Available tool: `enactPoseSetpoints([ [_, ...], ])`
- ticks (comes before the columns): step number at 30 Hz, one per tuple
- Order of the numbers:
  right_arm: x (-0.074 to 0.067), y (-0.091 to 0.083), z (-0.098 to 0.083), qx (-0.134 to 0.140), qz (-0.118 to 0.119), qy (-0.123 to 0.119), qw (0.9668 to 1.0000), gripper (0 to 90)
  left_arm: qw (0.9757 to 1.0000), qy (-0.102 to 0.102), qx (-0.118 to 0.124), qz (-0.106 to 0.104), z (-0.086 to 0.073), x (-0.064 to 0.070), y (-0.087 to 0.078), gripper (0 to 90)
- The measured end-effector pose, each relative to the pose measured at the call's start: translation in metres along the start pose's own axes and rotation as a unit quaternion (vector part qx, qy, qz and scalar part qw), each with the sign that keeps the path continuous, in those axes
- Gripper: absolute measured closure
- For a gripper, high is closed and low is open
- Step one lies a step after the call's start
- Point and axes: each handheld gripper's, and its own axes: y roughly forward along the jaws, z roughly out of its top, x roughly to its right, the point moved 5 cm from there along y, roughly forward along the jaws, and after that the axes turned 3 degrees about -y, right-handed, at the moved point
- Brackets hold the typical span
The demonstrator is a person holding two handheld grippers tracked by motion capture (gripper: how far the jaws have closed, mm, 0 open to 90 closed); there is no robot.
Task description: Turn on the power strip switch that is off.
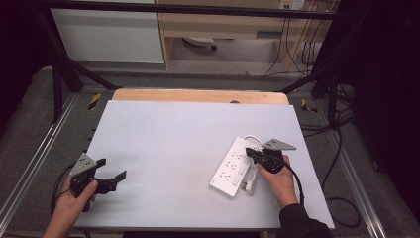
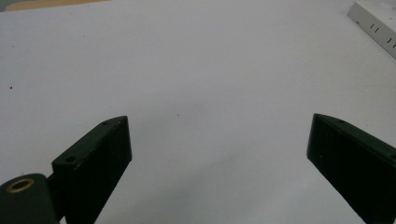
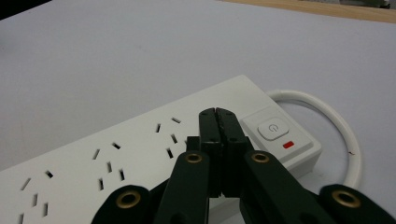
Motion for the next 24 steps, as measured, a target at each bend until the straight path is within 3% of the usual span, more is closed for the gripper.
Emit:
enactPoseSetpoints([
  [24, -0.0021, -0.0036, 0.0094, 0.019, -0.001, -0.001, 0.9998, 79.9, 1.0000, -0.001, -0.002, 0.000, -0.0010, 0.0003, 0.0003, 6.7],
])
